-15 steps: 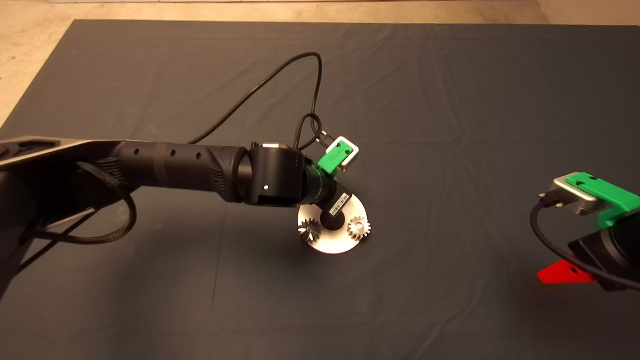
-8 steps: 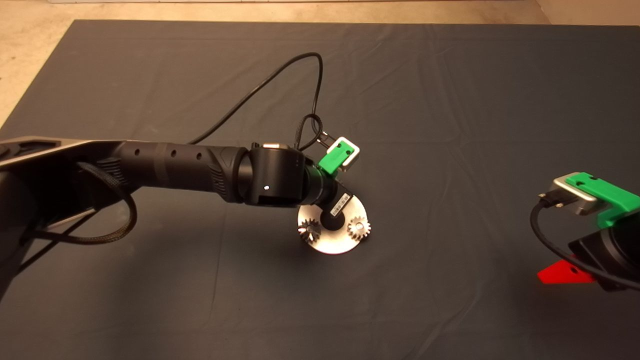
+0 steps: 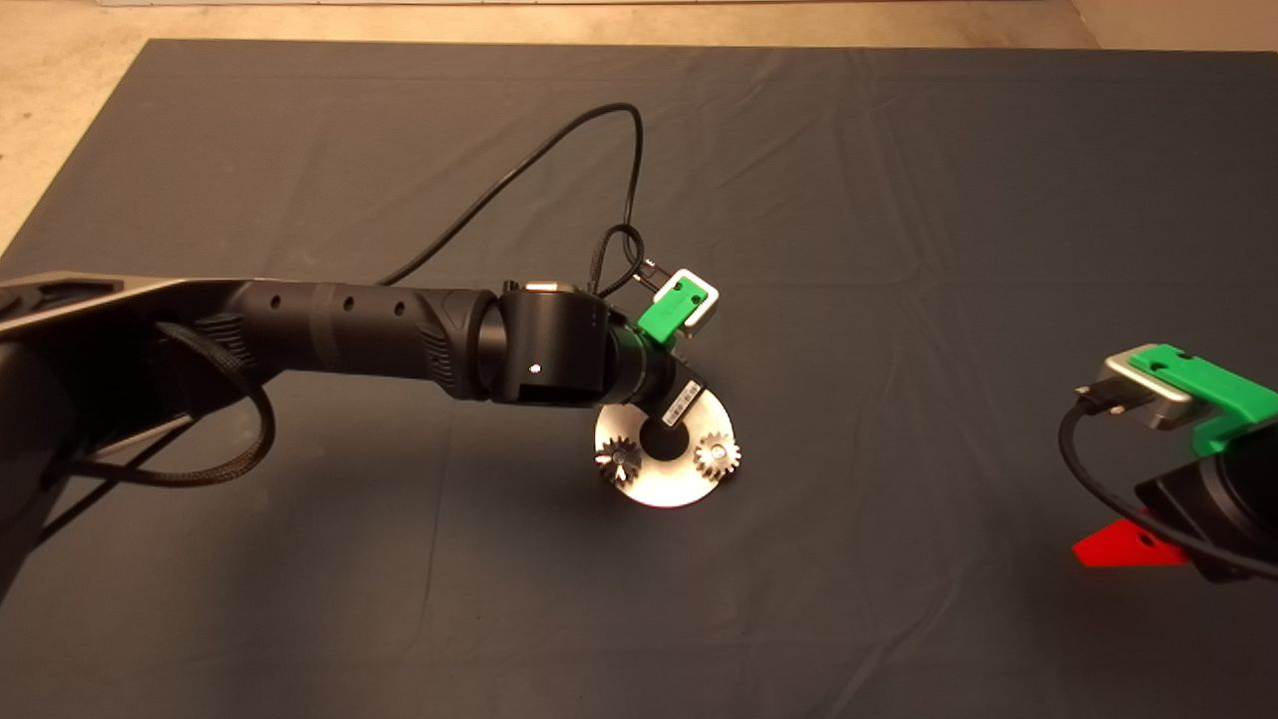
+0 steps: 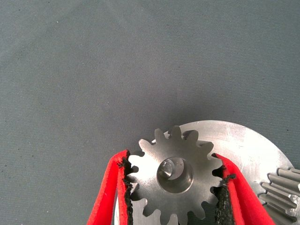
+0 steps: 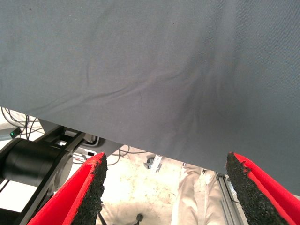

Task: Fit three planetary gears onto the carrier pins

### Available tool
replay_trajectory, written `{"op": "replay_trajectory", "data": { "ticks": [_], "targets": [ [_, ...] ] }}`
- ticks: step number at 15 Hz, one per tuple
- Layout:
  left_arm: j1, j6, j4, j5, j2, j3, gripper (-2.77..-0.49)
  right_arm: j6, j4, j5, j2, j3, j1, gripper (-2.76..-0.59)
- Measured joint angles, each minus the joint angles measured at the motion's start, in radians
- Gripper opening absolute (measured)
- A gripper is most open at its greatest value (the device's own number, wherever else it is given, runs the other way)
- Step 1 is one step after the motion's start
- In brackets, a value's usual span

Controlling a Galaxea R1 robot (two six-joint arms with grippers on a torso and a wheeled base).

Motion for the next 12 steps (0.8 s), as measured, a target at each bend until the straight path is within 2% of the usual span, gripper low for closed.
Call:
{"op": "replay_trajectory", "data": {
  "ticks": [12],
  "targets": [
    [0.000, 0.000, 0.001, -0.007, 0.000, -0.007, -2.50, 0.000, 0.000, 0.000, 0.000, 0.000, 0.000, -1.49]
  ]
}}
